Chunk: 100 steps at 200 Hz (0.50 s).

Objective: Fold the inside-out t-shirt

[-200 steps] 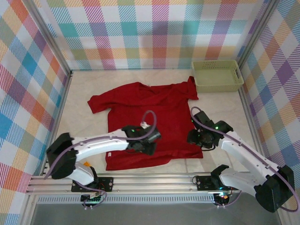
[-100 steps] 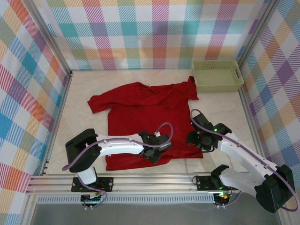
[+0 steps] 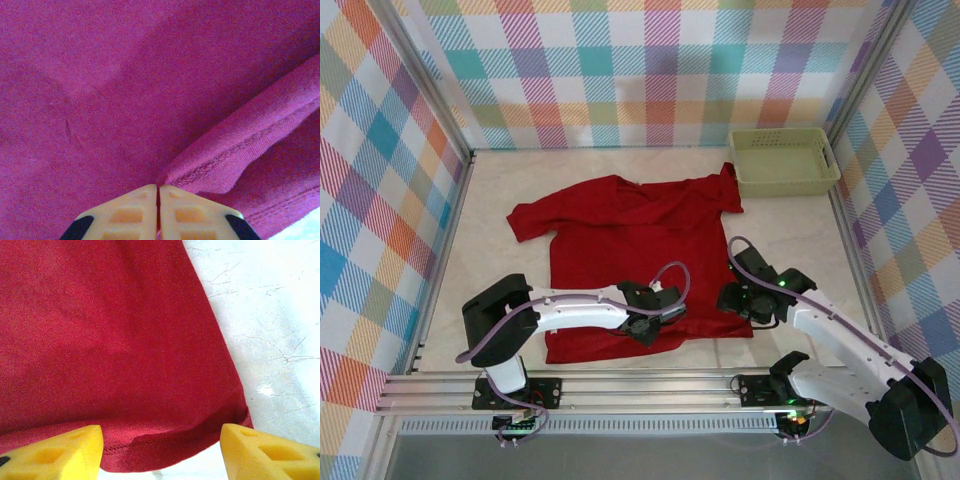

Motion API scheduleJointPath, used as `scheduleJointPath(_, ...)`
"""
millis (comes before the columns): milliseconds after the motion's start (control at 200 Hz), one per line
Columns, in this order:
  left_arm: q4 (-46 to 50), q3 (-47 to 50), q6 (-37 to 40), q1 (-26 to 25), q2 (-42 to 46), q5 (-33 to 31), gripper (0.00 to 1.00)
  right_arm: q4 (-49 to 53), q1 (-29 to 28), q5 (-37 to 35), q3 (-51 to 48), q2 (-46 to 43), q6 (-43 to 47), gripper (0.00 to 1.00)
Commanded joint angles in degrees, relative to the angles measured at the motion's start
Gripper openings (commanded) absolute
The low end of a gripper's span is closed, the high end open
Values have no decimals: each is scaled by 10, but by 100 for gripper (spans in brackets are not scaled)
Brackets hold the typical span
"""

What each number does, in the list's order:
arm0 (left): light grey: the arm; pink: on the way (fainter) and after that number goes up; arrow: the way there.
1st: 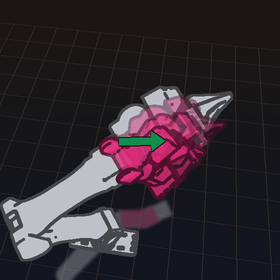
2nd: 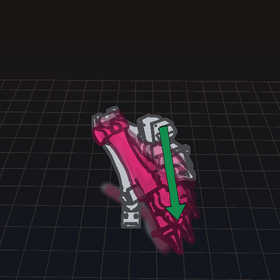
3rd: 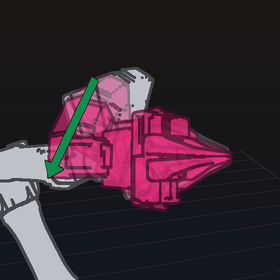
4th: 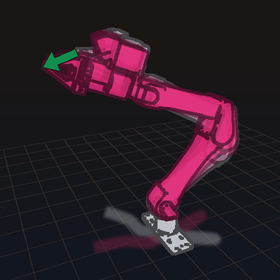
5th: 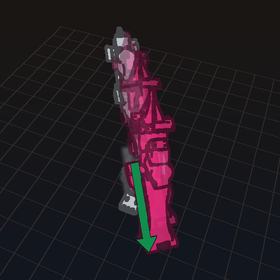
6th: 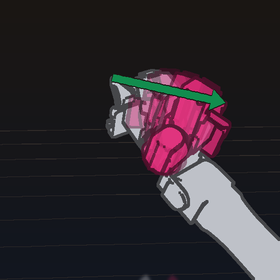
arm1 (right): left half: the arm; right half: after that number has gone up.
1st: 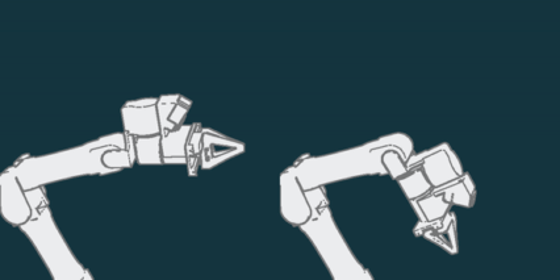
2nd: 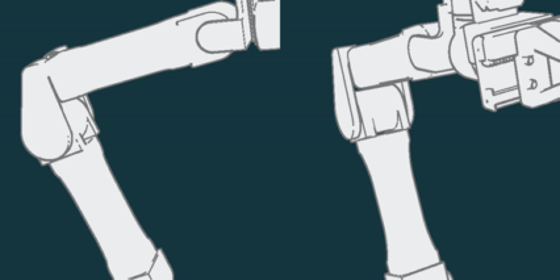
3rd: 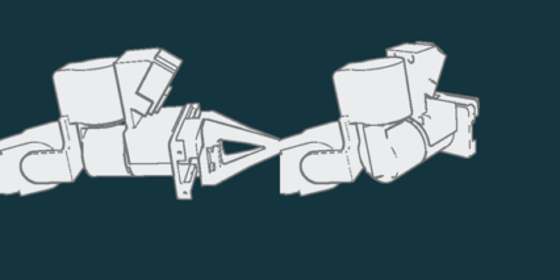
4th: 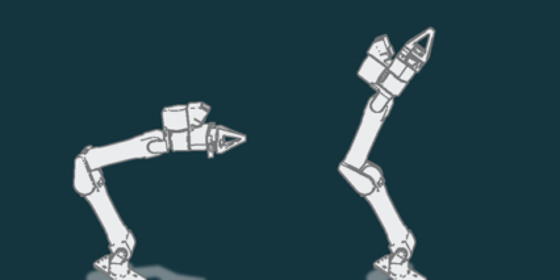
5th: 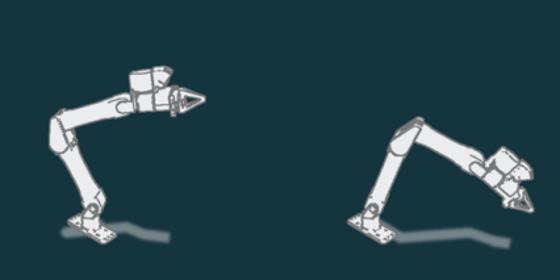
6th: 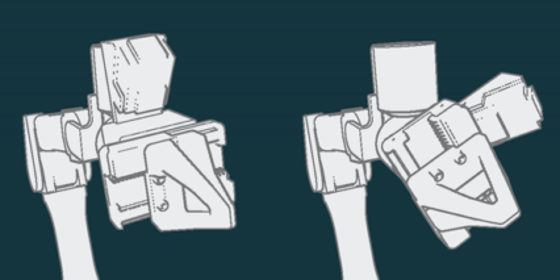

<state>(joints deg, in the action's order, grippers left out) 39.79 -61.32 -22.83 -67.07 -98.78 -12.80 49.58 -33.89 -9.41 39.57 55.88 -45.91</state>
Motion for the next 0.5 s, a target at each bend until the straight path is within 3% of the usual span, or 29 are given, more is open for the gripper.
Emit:
scheduleJointPath(0, -8, 10, -7, 14, 26, -11, 3, -21, -8, 10, -13, -15, -2, 64)
scheduleJointPath(120, -25, 18, -13, 25, 62, -5, 0, -75, -30, 33, -34, -28, 8, 63)
scheduleJointPath(335, -83, 23, -21, 96, 145, 98, 0, -321, -193, 45, -99, -54, 14, 62)
scheduleJointPath(495, -88, -4, -20, 126, 163, 127, 0, -475, -272, 24, -128, 6, 49, 61)
